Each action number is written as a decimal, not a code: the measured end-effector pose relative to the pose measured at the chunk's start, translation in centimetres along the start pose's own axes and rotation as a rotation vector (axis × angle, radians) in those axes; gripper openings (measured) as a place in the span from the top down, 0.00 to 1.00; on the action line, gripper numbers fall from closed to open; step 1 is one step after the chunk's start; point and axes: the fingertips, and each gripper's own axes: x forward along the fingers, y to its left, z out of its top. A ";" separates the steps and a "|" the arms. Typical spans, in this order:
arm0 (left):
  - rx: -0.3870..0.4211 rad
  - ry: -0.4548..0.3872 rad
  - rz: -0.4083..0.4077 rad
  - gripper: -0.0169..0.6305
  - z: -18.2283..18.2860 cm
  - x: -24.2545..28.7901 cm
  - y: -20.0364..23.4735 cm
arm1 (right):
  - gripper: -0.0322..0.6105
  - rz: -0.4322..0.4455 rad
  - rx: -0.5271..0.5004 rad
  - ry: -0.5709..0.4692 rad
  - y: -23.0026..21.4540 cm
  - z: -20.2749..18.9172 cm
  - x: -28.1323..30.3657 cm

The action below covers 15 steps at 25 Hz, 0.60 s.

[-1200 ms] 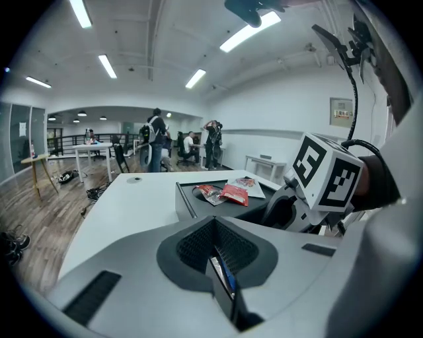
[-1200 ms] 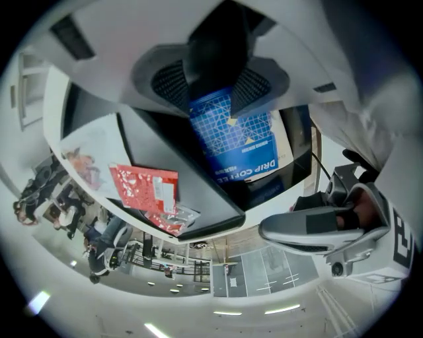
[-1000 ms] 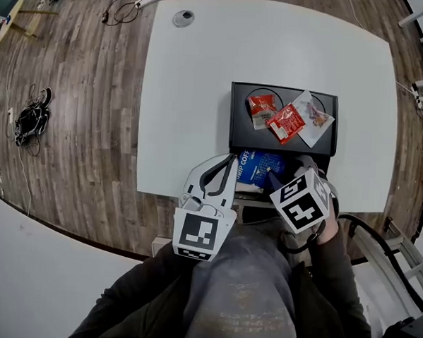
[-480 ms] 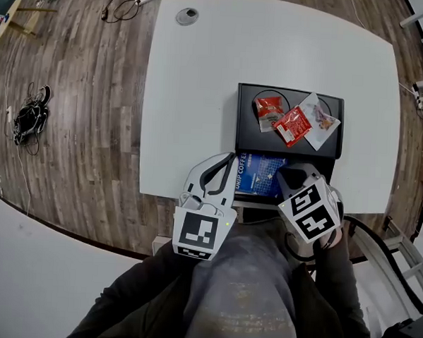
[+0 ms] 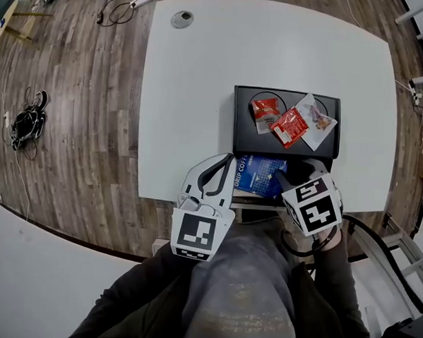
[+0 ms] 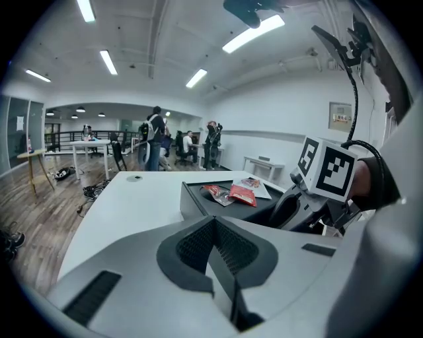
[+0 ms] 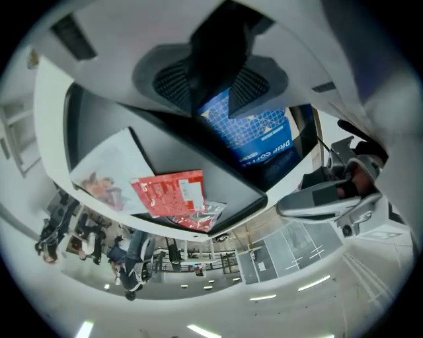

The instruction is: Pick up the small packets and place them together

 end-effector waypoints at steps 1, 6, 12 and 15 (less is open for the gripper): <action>-0.002 -0.001 0.001 0.97 0.1 0.0 0.1 | 0.70 -0.009 -0.005 0.012 0.0 0.0 0.1; -0.005 0.003 -0.001 0.97 -0.5 0.4 0.3 | 0.70 -0.021 -0.010 0.055 -0.2 -0.6 1.4; 0.010 0.006 0.003 0.97 -0.5 0.1 0.7 | 0.70 -0.014 0.031 0.059 -0.6 -0.6 1.2; 0.066 0.025 -0.002 0.97 -0.6 0.0 0.4 | 0.70 0.009 0.045 0.053 -0.5 -0.5 1.1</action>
